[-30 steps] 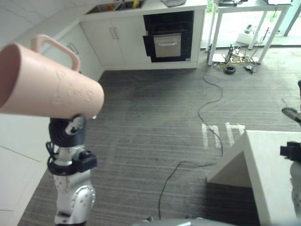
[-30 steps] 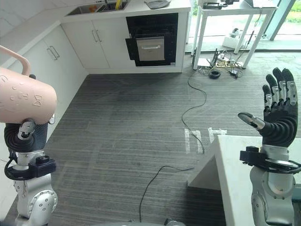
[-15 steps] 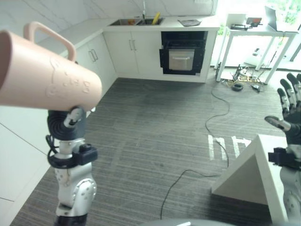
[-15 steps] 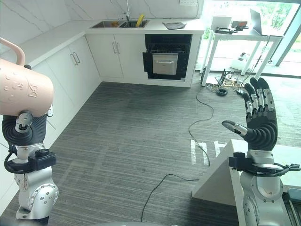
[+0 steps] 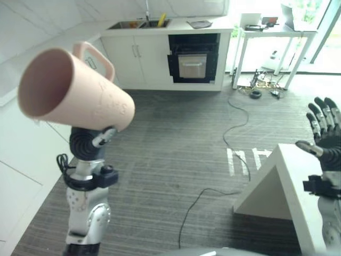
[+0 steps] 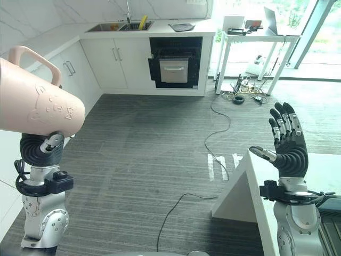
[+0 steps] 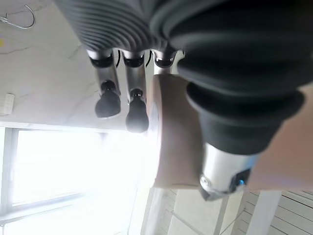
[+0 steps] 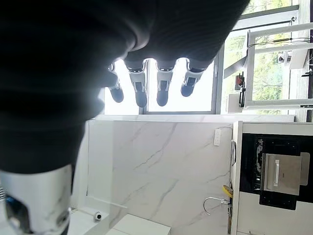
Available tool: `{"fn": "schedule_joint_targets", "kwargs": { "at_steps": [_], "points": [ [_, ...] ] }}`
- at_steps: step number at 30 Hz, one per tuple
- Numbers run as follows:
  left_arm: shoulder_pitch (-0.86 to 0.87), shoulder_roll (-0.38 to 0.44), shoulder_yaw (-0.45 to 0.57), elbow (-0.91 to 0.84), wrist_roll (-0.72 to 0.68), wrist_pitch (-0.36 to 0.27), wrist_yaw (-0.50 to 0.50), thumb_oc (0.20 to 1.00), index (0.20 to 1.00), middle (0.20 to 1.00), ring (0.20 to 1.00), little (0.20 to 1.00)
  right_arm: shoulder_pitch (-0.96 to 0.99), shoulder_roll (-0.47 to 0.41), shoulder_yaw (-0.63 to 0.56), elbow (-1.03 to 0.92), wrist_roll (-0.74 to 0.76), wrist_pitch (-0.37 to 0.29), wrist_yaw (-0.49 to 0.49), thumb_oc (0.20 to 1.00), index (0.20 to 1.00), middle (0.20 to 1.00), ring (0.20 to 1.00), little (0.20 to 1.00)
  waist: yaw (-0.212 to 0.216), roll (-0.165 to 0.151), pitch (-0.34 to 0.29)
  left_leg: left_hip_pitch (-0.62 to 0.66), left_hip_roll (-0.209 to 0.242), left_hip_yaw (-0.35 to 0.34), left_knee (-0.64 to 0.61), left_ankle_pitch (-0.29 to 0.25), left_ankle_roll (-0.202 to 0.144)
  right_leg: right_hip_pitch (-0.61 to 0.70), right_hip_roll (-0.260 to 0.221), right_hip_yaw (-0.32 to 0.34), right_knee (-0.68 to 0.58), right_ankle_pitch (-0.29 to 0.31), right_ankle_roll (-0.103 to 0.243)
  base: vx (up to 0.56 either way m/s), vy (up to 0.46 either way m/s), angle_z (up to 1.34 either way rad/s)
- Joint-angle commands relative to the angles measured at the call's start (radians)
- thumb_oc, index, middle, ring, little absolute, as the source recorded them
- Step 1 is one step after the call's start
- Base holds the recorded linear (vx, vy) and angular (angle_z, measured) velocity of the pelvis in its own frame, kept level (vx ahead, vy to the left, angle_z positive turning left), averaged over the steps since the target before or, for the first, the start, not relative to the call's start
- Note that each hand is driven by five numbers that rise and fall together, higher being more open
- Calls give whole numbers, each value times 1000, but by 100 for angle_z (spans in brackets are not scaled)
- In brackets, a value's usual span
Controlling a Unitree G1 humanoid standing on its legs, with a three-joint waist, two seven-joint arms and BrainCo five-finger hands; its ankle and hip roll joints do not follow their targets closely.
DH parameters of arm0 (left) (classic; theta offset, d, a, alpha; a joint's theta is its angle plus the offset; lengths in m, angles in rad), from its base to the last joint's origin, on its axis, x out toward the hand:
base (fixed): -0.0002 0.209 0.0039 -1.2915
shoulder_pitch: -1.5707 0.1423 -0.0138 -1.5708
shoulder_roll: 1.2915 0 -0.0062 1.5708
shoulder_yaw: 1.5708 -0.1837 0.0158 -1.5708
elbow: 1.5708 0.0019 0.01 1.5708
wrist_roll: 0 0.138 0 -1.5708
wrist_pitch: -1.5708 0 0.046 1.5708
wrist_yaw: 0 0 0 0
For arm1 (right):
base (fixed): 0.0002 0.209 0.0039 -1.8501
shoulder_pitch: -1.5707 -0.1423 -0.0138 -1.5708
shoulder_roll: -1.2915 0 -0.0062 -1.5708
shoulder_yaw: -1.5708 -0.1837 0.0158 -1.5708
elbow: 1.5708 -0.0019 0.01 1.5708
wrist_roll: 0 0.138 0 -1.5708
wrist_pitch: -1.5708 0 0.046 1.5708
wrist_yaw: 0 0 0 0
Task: Place the dishes in the dishwasher.
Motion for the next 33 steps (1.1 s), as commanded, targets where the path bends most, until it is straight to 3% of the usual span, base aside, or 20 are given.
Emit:
{"fn": "schedule_joint_targets", "kwargs": {
  "at_steps": [1,7,8,10,13,16,19,20,21,22,24,26,28,33],
  "points": [
    [-1,67,76,-27,-15,-19,-8,200,200,200,200,200,-56,31,-11,-34,26,-41,-7,1000,1000,1000,1000,1000,-6,-80,15,85,-65,13,1,-182,41,89,-8,119,-204,75,63,-16,-155,-1],
    [-1,65,78,-22,-45,-4,-10,200,200,200,200,200,-76,26,5,-39,33,-23,-24,1000,1000,1000,1000,1000,-7,-80,17,97,-52,29,39,-178,20,108,20,136,-222,70,40,20,-246,-6],
    [4,64,78,-23,-50,-4,-17,200,200,200,200,200,-76,24,5,-38,35,-24,-23,1000,1000,1000,1000,1000,-4,-90,26,65,-47,36,133,-188,8,111,17,135,-221,70,30,-5,-284,-13],
    [21,60,79,-37,-57,-3,-40,200,200,200,200,200,-64,17,1,-43,47,-28,-22,1000,1000,1000,1000,1000,5,-113,54,-47,-17,43,395,-146,-22,113,10,120,-216,68,-1,-9,-338,-7],
    [39,42,80,-38,-47,-14,-68,200,200,200,200,200,-59,23,3,-38,48,-28,5,1000,1000,1000,1000,1000,13,-123,87,-201,2,38,631,-144,-19,104,8,121,-186,61,-25,86,-190,-8],
    [36,43,83,-38,-53,-8,-78,200,200,200,200,200,-81,24,16,-39,47,-7,3,1000,1000,1000,1000,1000,23,-98,95,-199,45,82,361,-108,-25,127,30,128,-183,25,-7,247,47,-4],
    [35,52,76,-22,-55,-18,-60,200,200,200,200,200,-95,12,27,-26,48,-2,11,1000,1000,1000,1000,1000,36,-70,89,-173,46,71,52,-11,-46,182,48,150,-217,1,8,328,166,-19],
    [36,53,75,-19,-56,-18,-58,200,200,200,200,200,-96,10,26,-25,48,0,14,1000,1000,1000,1000,1000,38,-65,88,-169,49,66,12,13,-52,194,51,152,-223,-4,9,549,257,-43],
    [48,51,75,3,-73,-27,-68,200,200,200,200,200,-99,-1,13,-13,89,12,54,1000,1000,1000,1000,1000,54,-56,89,-241,79,-30,1,49,-74,251,66,198,-219,-46,-4,629,310,-42],
    [54,41,80,2,-77,-30,-79,200,200,200,200,200,-100,-5,8,-14,116,14,69,1000,1000,1000,1000,1000,61,-53,89,-238,78,-42,1,52,-70,263,64,205,-203,-70,-5,603,314,-49],
    [58,38,82,2,-82,-32,-88,200,200,200,200,200,-100,-7,9,-15,119,12,70,1000,1000,1000,1000,1000,65,-53,89,-230,73,-42,1,47,-65,266,57,205,-193,-82,-1,286,218,-62],
    [45,37,84,-2,-89,-24,-95,200,200,200,200,200,-81,19,3,-31,101,-2,81,1000,1000,1000,1000,1000,59,-53,83,-209,84,8,1,44,-55,270,19,173,-144,-107,22,424,354,-66],
    [13,54,79,-5,-74,-2,-73,200,200,200,200,200,-58,41,-3,-53,100,-8,84,1000,1000,1000,1000,1000,61,-64,72,-199,62,17,18,28,-39,277,-17,149,-91,-126,50,483,331,-22],
    [-4,66,84,-22,-70,47,-87,200,200,200,200,200,-37,59,-9,-70,89,-5,66,1000,1000,1000,1000,1000,81,-100,40,-177,-21,-5,34,1,20,258,-80,128,32,-25,112,389,278,18]
  ]
}}
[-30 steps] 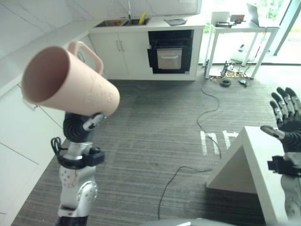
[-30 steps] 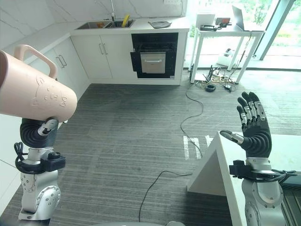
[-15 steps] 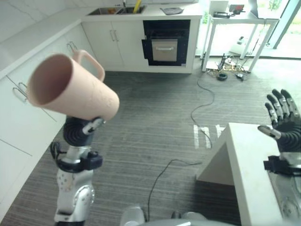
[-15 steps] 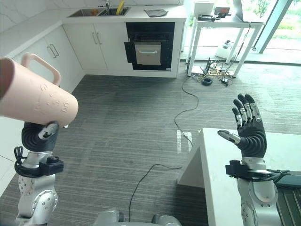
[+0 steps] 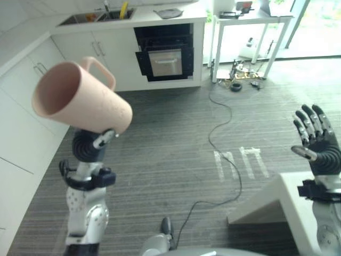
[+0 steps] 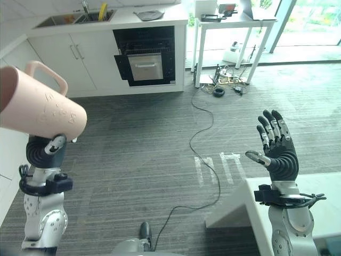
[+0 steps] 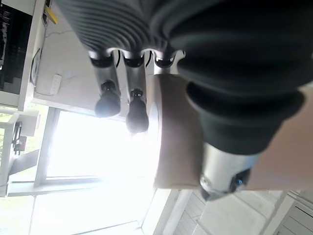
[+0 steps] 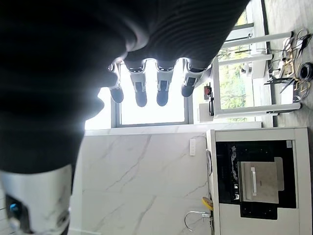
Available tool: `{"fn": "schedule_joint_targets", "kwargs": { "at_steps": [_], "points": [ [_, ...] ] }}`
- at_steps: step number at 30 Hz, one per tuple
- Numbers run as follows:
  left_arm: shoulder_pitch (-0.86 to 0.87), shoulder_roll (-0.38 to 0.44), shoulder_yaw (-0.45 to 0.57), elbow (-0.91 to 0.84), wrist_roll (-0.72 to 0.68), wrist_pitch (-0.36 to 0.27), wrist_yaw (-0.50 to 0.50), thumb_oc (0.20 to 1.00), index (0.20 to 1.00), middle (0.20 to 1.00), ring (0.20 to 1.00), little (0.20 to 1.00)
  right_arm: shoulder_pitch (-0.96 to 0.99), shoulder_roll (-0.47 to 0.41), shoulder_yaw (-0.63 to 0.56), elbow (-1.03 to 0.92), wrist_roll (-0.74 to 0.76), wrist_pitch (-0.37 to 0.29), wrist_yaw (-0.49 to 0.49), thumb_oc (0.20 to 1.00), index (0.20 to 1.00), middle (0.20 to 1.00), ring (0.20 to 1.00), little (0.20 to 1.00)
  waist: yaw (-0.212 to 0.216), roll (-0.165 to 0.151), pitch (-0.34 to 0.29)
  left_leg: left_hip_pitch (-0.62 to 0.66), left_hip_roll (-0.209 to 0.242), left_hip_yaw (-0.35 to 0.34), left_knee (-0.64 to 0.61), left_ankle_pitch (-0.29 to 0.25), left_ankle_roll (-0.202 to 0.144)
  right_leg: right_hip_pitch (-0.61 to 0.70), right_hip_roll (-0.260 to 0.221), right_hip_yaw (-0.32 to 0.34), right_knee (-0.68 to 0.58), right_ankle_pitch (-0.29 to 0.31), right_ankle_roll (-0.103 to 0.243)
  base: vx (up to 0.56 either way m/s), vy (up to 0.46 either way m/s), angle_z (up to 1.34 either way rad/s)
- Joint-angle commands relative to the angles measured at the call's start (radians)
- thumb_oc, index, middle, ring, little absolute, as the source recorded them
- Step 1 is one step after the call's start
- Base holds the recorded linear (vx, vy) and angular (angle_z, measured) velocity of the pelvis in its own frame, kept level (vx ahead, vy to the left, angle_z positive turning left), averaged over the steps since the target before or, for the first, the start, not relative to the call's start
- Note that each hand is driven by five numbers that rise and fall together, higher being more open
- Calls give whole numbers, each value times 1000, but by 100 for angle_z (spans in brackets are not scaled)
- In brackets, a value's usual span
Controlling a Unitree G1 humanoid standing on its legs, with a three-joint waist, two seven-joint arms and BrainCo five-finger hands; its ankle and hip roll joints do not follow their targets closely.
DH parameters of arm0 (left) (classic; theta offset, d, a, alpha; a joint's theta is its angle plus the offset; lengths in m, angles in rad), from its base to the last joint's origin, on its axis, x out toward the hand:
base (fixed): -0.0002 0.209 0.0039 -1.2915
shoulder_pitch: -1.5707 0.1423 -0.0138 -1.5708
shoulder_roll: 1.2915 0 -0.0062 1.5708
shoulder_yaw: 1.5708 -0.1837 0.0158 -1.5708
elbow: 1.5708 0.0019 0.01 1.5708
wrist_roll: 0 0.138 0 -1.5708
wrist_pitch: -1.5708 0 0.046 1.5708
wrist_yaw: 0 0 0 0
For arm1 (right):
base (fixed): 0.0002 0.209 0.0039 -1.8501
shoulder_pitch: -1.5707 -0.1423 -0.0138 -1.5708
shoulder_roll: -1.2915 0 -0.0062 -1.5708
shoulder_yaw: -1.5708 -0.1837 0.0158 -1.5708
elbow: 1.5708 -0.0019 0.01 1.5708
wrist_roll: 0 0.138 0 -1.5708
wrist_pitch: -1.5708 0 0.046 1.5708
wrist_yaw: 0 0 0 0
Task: Place the dishes in the dishwasher.
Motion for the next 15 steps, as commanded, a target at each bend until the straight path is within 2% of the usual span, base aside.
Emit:
{"fn": "schedule_joint_targets", "kwargs": {
  "at_steps": [1,2,3,4,5,6,7,8,10,11,12,13,14,15],
  "points": [
    [27,80,32,-106,-8,3,-17,200,200,200,200,200,-60,37,-25,-43,-20,-55,-17,1000,1000,1000,1000,1000,55,-15,-67,20,32,-57,-114,-54,-42,-79,-38,-27,82,198,79,302,262,56],
    [28,80,31,-108,-6,5,-18,200,200,200,200,200,-61,40,-23,-43,-23,-55,-20,1000,1000,1000,1000,1000,56,-16,-69,23,26,-58,-115,-56,-38,-85,-43,-28,105,210,81,368,324,41],
    [28,81,29,-110,-2,11,-17,200,200,200,200,200,-61,49,-18,-44,-31,-57,-27,1000,1000,1000,1000,1000,58,-13,-73,32,14,-64,-118,-64,-28,-101,-53,-29,183,252,84,278,274,49],
    [26,80,23,-112,5,22,-13,200,200,200,200,200,-58,66,-8,-51,-51,-52,-35,1000,1000,1000,1000,1000,58,-2,-76,52,-5,-78,-118,-80,-12,-147,-67,-26,329,310,84,328,349,40],
    [25,81,19,-112,8,22,-9,200,200,200,200,200,-57,72,3,-55,-67,-51,-42,1000,1000,1000,1000,1000,55,12,-74,70,-9,-84,-121,-90,-4,-199,-67,-30,434,326,80,395,444,44],
    [28,79,8,-112,20,14,10,200,200,200,200,200,-61,76,31,-56,-93,-44,-44,1000,1000,1000,1000,1000,41,37,-63,108,-10,-88,-124,-106,5,-305,-56,-22,547,319,57,299,341,28],
    [27,78,3,-110,25,9,18,200,200,200,200,200,-67,76,45,-54,-108,-40,-46,1000,1000,1000,1000,1000,34,41,-57,120,-11,-85,-125,-111,7,-352,-45,-16,571,308,51,398,312,4],
    [14,86,-9,-113,16,10,32,200,200,200,200,200,-69,55,55,-46,-118,-38,-56,1000,1000,1000,1000,1000,22,41,-40,141,-20,-92,-130,-111,5,-413,1,-45,507,249,33,310,129,6],
    [2,91,-12,-113,10,18,36,200,200,200,200,200,-75,35,51,-38,-103,-37,-67,1000,1000,1000,1000,1000,18,35,-31,155,-27,-101,-131,-114,0,-432,16,-82,411,225,30,344,30,21],
    [-6,96,-8,-108,-1,28,29,200,200,200,200,200,-82,12,32,-20,-70,-41,-67,1000,1000,1000,1000,1000,11,30,-15,184,-28,-114,-134,-131,-6,-432,20,-126,295,223,28,427,-61,48],
    [-3,97,-4,-105,-4,31,23,200,200,200,200,200,-81,-2,15,-11,-38,-42,-58,1000,1000,1000,1000,1000,1,17,-8,206,-36,-119,-135,-146,-12,-452,24,-134,158,233,31,481,-103,54],
    [-1,98,-4,-101,-7,32,18,200,200,200,200,200,-78,-8,8,-5,-23,-45,-52,1000,1000,1000,1000,1000,-9,19,-2,227,-32,-128,-135,-159,-16,-450,35,-139,67,247,32,465,-148,25],
    [1,100,-4,-96,-15,35,8,200,200,200,200,200,-70,-14,-5,6,-13,-54,-44,1000,1000,1000,1000,1000,-27,18,4,248,-35,-148,-135,-175,-19,-476,48,-113,-42,251,37,540,-180,12],
    [6,97,-9,-93,-18,36,3,200,200,200,200,200,-58,-16,-11,9,-7,-60,-36,1000,1000,1000,1000,1000,-43,21,6,274,-36,-160,-135,-196,-19,-482,54,-96,-162,294,51,658,-221,15]
  ]
}}
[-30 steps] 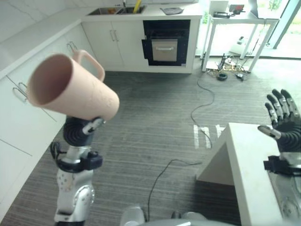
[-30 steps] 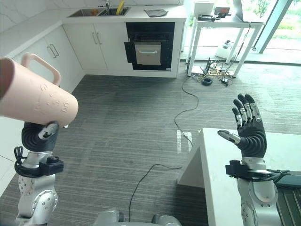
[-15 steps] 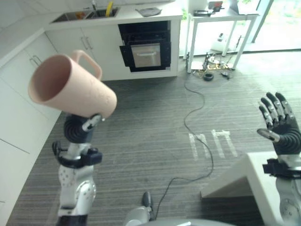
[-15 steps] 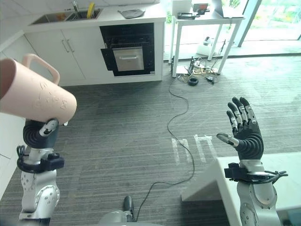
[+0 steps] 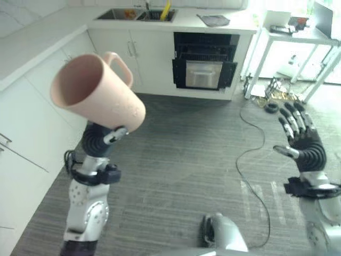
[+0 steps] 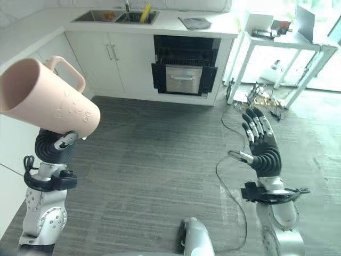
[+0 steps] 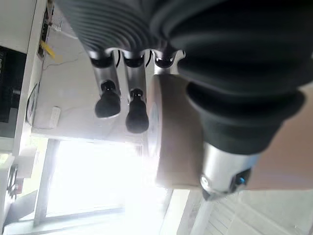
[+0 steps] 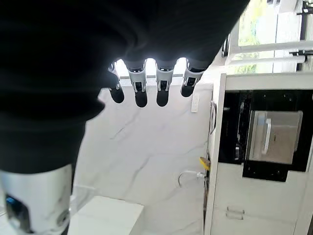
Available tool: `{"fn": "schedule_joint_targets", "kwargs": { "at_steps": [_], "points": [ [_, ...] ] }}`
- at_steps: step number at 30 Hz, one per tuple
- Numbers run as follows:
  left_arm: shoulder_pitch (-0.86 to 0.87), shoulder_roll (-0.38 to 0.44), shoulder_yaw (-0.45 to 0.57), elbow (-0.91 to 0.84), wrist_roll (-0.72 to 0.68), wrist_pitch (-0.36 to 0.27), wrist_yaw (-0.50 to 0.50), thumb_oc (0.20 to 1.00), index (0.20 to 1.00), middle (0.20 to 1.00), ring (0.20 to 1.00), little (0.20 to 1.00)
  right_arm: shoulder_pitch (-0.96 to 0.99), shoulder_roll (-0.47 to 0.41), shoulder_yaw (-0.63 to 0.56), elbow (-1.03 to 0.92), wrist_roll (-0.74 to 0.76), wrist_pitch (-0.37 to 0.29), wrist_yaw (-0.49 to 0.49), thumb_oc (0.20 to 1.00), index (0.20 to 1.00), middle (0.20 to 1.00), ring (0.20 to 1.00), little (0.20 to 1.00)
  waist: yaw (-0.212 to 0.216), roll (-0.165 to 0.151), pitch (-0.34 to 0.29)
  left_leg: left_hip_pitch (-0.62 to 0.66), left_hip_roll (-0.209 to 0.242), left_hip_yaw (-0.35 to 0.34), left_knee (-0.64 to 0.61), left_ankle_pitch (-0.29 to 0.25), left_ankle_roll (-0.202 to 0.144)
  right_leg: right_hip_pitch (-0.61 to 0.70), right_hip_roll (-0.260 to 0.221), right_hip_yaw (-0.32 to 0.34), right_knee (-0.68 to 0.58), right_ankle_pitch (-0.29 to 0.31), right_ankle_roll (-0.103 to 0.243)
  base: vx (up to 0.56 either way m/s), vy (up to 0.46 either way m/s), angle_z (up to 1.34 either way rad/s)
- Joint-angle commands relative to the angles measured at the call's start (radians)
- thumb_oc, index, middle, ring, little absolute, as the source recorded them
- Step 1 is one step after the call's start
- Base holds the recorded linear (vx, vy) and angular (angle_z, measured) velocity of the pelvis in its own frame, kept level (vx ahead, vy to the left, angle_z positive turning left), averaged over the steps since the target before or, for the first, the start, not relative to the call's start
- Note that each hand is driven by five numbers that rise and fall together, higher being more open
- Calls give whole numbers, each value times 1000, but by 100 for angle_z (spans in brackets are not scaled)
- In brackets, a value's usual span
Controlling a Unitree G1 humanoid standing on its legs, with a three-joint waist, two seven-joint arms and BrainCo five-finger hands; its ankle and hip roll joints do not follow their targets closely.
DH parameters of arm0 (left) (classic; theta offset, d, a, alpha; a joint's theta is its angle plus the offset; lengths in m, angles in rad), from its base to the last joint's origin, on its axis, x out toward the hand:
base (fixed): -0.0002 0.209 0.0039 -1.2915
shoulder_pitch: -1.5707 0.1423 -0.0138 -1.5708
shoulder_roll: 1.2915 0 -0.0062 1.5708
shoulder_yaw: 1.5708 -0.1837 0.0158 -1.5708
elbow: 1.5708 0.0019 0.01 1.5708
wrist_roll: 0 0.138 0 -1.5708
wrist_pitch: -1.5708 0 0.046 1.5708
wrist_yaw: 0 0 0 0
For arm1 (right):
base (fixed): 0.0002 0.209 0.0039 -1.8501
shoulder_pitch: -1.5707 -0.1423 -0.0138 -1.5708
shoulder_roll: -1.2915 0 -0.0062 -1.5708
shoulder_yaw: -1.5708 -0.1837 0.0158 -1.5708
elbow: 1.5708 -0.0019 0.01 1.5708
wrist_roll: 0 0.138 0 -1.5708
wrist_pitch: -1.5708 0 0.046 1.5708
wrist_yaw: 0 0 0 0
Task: Place the dishes in the dishwasher.
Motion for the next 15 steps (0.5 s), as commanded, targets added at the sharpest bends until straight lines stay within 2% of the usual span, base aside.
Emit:
{"fn": "schedule_joint_targets", "kwargs": {
  "at_steps": [1,4,7,8,9,10,11,12,13,14,15],
  "points": [
    [9,35,-21,-68,-10,-33,-23,200,200,200,200,200,2,9,-46,-38,62,-63,18,1000,1000,1000,1000,1000,-52,21,-1,-23,47,-31,-52,33,-45,198,27,39,-207,197,34,575,-182,37],
    [17,40,-24,-63,-1,-63,-31,200,200,200,200,200,-4,6,-43,-23,74,-80,16,1000,1000,1000,1000,1000,-60,24,-8,22,48,-12,-42,-16,-42,197,16,12,-219,214,32,526,-177,40],
    [12,43,-19,-62,-6,-57,-8,200,200,200,200,200,-35,-15,-37,-14,77,-53,-13,1000,1000,1000,1000,1000,-70,17,-44,62,50,32,12,-86,-47,242,13,-2,-195,235,26,563,-184,-22],
    [13,39,-13,-68,-25,-46,0,200,200,200,200,200,-37,-14,-43,-20,61,-40,-11,1000,1000,1000,1000,1000,-80,29,-67,69,96,77,94,-14,-93,272,30,-16,-197,218,-3,744,-311,8],
    [16,29,-11,-80,-11,-47,10,200,200,200,200,200,-37,-17,-49,-31,55,-38,-5,1000,1000,1000,1000,1000,-81,31,-75,26,130,94,273,93,-146,314,42,-24,-219,199,-32,833,-434,5],
    [36,14,-5,-86,5,-55,14,200,200,200,200,200,-25,-24,-61,-44,49,-40,17,1000,1000,1000,1000,1000,-74,21,-74,-89,139,93,566,199,-198,364,49,-13,-225,169,-68,619,-370,-11],
    [49,7,0,-90,7,-58,14,200,200,200,200,200,-19,-29,-63,-42,52,-46,28,1000,1000,1000,1000,1000,-67,13,-63,-143,137,84,697,207,-204,386,52,1,-221,154,-82,577,-325,-26],
    [69,-9,6,-84,10,-65,7,200,200,200,200,200,-17,-33,-61,-27,41,-55,49,1000,1000,1000,1000,1000,-52,-21,-44,-285,116,63,928,209,-193,426,34,37,-217,134,-108,296,-144,-31],
    [71,-10,7,-82,9,-66,4,200,200,200,200,200,-18,-32,-62,-24,38,-56,53,1000,1000,1000,1000,1000,-51,-22,-41,-311,120,58,960,204,-190,431,36,38,-217,132,-112,296,-140,-33],
    [70,-11,5,-73,7,-71,-3,200,200,200,200,200,-24,-36,-59,-19,35,-57,48,1000,1000,1000,1000,1000,-40,-41,-26,-395,134,68,1010,192,-174,458,27,45,-219,123,-118,199,-77,-64],
    [68,-8,3,-68,6,-74,-11,200,200,200,200,200,-31,-40,-57,-17,40,-54,40,1000,1000,1000,1000,1000,-31,-43,-15,-453,161,72,986,180,-159,474,36,51,-226,119,-121,257,-79,-72]
  ]
}}
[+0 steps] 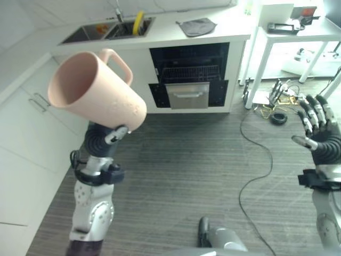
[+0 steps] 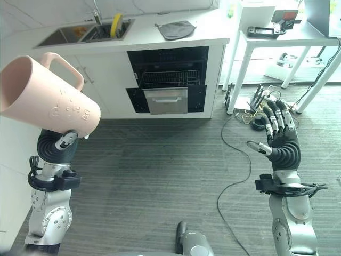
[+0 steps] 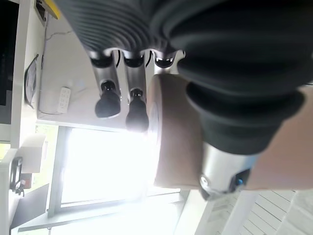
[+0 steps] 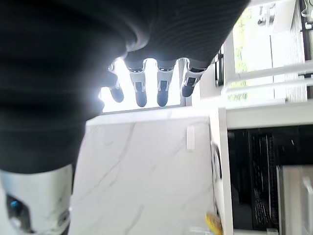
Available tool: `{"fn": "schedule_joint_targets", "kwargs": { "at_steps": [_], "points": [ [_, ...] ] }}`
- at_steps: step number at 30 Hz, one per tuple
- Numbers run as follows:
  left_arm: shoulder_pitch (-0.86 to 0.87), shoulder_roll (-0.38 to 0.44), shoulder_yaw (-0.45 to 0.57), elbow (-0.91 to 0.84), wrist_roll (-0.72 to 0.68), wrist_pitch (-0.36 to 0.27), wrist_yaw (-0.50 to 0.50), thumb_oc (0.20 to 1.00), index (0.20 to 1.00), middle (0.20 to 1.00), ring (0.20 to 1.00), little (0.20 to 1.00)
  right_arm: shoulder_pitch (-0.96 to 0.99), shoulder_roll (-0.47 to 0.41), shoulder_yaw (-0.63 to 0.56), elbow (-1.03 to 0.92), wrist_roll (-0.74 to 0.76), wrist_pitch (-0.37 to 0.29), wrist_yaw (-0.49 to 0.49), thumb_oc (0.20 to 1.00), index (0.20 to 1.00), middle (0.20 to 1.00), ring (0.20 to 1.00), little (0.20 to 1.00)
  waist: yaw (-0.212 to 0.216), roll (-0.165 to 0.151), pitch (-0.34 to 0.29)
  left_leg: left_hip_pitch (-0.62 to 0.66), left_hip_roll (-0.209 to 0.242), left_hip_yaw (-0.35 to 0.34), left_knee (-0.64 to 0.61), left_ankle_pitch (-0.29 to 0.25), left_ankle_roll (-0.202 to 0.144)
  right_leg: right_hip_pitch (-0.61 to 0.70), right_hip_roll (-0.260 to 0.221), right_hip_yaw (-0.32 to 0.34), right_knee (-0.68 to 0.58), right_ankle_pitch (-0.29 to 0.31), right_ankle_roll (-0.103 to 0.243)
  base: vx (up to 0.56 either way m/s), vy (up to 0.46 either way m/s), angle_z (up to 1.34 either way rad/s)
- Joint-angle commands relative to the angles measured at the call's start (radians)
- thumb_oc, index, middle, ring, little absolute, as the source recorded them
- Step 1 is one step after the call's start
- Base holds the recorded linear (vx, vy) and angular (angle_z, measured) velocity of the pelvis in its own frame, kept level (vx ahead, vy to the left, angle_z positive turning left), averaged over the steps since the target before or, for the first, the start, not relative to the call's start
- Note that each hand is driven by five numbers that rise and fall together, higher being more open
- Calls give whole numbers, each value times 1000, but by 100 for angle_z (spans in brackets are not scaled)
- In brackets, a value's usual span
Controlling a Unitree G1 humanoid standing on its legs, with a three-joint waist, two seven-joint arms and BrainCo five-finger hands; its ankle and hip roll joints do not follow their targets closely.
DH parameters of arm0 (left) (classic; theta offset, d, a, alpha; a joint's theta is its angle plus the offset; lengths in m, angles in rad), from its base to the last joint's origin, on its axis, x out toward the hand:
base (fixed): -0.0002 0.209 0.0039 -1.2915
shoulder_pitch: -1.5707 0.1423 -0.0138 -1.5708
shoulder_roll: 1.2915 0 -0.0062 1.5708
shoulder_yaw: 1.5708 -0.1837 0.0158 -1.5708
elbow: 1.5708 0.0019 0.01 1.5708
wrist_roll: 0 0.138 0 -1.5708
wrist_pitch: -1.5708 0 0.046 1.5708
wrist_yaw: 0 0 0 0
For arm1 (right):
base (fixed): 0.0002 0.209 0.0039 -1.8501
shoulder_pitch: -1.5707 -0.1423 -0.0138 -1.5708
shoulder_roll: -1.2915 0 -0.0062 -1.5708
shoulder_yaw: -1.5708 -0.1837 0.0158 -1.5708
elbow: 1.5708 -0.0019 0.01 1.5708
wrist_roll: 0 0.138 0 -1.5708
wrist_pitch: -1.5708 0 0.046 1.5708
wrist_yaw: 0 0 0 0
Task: Place the dishes in the dishwasher.
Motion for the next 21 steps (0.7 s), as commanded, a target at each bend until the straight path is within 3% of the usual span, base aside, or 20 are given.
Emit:
{"fn": "schedule_joint_targets", "kwargs": {
  "at_steps": [1,3,4,5,7,9,10,12,15,21],
  "points": [
    [35,29,55,-17,-5,-71,-29,200,200,200,200,200,4,-64,14,-66,9,-55,6,1000,1000,1000,1000,1000,-3,-8,-27,-70,88,6,-305,-21,22,146,-50,-37,-189,34,130,279,-22,-69],
    [48,31,64,-20,-12,-74,-52,200,200,200,200,200,-6,-70,13,-66,24,-44,-5,1000,1000,1000,1000,1000,6,-7,-23,-62,114,38,-450,-25,29,161,-38,-18,-198,22,136,365,45,-55],
    [62,36,74,-19,-18,-77,-65,200,200,200,200,200,-14,-67,14,-61,34,-28,-6,1000,1000,1000,1000,1000,9,11,-29,-7,124,76,-681,-19,28,169,-26,3,-199,6,154,705,320,-101],
    [69,43,85,-4,-47,-79,-81,200,200,200,200,200,-5,-59,15,-53,12,-22,2,1000,1000,1000,1000,1000,12,47,-39,75,130,81,-1141,11,14,188,-18,28,-208,-19,189,700,363,-116],
    [62,47,80,1,-55,-80,-81,200,200,200,200,200,-2,-57,13,-50,-2,-25,7,1000,1000,1000,1000,1000,11,57,-42,118,142,83,-1277,51,-2,204,-20,37,-210,-36,198,433,271,-81],
    [53,37,67,12,-56,-90,-96,200,200,200,200,200,4,-61,-3,-53,4,-33,14,1000,1000,1000,1000,1000,20,58,-45,107,161,60,-1282,78,-21,241,-21,44,-210,-66,200,369,237,-23],
    [59,25,64,14,-53,-101,-95,200,200,200,200,200,7,-64,-9,-56,5,-37,24,1000,1000,1000,1000,1000,25,58,-55,113,156,47,-1291,48,-13,256,-37,37,-210,-81,210,297,240,-21],
    [64,26,73,10,-75,-101,-99,200,200,200,200,200,21,-66,-26,-67,13,-36,27,1000,1000,1000,1000,1000,21,59,-60,124,152,63,-1293,38,-9,268,-50,27,-209,-83,219,274,274,-54],
    [34,34,83,12,-102,-70,-94,200,200,200,200,200,64,-37,-47,-98,24,-42,27,1000,1000,1000,1000,1000,13,57,-75,159,125,65,-1299,3,16,272,-82,6,-172,-99,245,271,248,-58],
    [-8,47,79,-1,-81,-33,-75,200,200,200,200,200,64,11,-29,-111,-30,-34,-12,1000,1000,1000,1000,1000,34,36,-95,191,74,31,-1301,-37,67,249,-127,-23,-90,-96,279,263,216,54]
  ]
}}
